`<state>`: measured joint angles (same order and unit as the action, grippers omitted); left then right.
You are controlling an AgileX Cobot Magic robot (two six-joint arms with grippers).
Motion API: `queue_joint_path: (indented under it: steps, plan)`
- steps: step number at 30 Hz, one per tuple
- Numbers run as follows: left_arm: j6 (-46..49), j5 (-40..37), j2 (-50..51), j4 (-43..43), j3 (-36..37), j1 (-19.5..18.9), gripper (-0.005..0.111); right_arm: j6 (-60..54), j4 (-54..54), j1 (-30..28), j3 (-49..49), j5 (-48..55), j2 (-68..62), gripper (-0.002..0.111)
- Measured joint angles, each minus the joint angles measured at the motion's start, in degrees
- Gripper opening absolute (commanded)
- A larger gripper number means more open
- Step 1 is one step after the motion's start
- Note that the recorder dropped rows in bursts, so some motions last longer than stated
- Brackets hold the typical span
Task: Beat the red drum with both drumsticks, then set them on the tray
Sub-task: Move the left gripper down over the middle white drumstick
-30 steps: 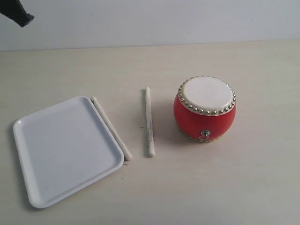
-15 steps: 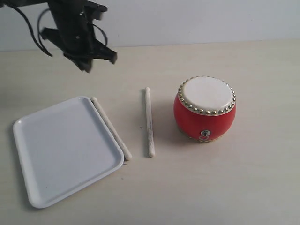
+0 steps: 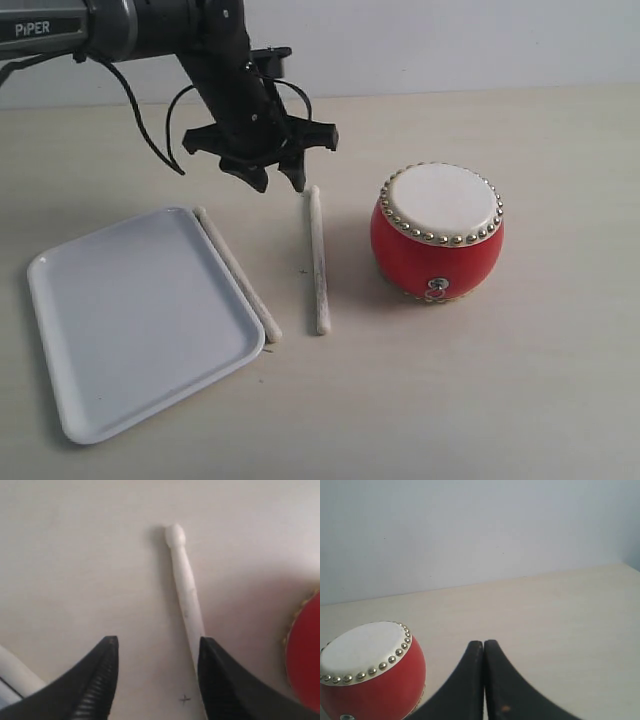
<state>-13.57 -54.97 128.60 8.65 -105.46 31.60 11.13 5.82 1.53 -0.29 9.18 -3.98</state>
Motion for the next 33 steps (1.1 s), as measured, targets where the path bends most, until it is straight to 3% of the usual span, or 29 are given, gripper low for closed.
queue_joint_path:
  steps: [13, 24, 33]
  plan:
    - [-6.89, 0.23, 0.00, -7.51, 8.19, 7.01, 0.048, 0.00, 0.00, 0.00, 0.00, 0.00, 0.00, 0.000]
    - [-11.38, 7.66, -2.08, -8.15, 14.22, 8.15, 0.048, 0.00, 0.00, 0.00, 0.00, 0.00, 0.00, 0.000]
    - [-11.87, 9.31, -4.34, -6.29, 18.07, 8.37, 0.048, 0.00, 0.00, 0.00, 0.00, 0.00, 0.00, 0.000]
